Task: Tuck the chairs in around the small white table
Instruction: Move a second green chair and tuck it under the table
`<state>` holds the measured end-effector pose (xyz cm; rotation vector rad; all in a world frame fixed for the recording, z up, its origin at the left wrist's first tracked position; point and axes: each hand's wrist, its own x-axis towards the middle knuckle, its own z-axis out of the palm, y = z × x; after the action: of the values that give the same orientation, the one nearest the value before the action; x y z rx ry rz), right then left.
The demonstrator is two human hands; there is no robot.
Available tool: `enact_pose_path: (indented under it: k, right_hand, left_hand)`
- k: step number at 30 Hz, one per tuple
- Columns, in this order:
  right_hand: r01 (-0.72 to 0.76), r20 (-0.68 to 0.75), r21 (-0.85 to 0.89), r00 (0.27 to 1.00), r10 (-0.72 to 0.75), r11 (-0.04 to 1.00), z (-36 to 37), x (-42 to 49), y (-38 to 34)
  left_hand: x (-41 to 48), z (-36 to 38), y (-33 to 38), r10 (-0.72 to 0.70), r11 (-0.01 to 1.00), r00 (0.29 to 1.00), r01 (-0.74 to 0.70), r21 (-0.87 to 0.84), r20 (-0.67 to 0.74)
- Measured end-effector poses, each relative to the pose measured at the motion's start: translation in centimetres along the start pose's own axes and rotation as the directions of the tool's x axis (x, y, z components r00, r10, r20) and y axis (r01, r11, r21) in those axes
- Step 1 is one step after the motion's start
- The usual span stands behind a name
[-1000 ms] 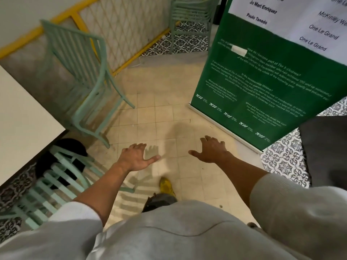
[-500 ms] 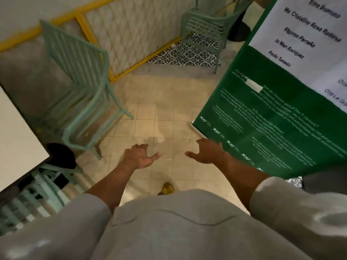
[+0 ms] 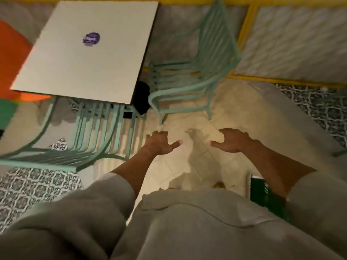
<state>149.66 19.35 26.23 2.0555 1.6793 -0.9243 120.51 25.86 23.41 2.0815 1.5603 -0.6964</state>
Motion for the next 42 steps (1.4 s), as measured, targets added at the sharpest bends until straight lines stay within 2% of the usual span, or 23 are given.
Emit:
enact_pose_path:
  k: [7, 13, 21, 25, 29, 32, 35, 38, 40, 42]
  right_hand:
    - [0.295, -0.01, -0.277, 0.951, -0.31, 0.915, -9.2, 8.7, -1.4]
    - [0.445, 0.042, -0.421, 0.88, -0.473, 0.791, -14.7, 15.1, -3.3]
    - [0.486, 0.111, -0.521, 0.854, -0.508, 0.702, -23.9, 24.7, -4.0]
    - [0.442, 0.1, -0.544, 0.878, -0.468, 0.713, -29.1, 29.1, -3.5]
    - [0.452, 0.119, -0.543, 0.876, -0.468, 0.708, -32.7, 32.7, -1.8]
    - [0.452, 0.108, -0.568, 0.869, -0.483, 0.687, -35.9, 36.4, -0.1]
    - [0.497, 0.138, -0.606, 0.834, -0.534, 0.621, -38.9, 41.1, 2.1]
    - [0.551, 0.175, -0.645, 0.781, -0.599, 0.53, -42.3, 46.9, 4.3]
    - [0.583, 0.21, -0.674, 0.74, -0.639, 0.454, -44.9, 50.6, 5.8]
    - [0.638, 0.27, -0.677, 0.679, -0.683, 0.367, -47.4, 53.5, 6.9]
  left_hand:
    - [-2.0, -1.4, 1.6, -0.291, 0.94, 0.957, 0.283, -0.19, -0.014]
    - [2.1, -3.2, 2.5, -0.452, 0.845, 0.891, 0.411, -0.342, -0.045]
    - [12.3, -8.9, 4.1, -0.524, 0.733, 0.851, 0.475, -0.486, 0.04]
    - [17.5, -13.7, 5.6, -0.524, 0.728, 0.851, 0.448, -0.52, 0.0]
    - [22.0, -17.9, 8.4, -0.471, 0.751, 0.881, 0.375, -0.544, -0.044]
    - [25.3, -20.4, 11.0, -0.483, 0.723, 0.875, 0.378, -0.578, -0.033]
    - [28.6, -21.9, 14.4, -0.512, 0.694, 0.859, 0.41, -0.593, -0.005]
    - [32.4, -22.9, 18.2, -0.571, 0.615, 0.821, 0.44, -0.655, 0.015]
    - [35.0, -23.7, 21.4, -0.629, 0.549, 0.776, 0.489, -0.678, 0.051]
    - [37.0, -24.8, 24.8, -0.694, 0.434, 0.713, 0.528, -0.73, 0.104]
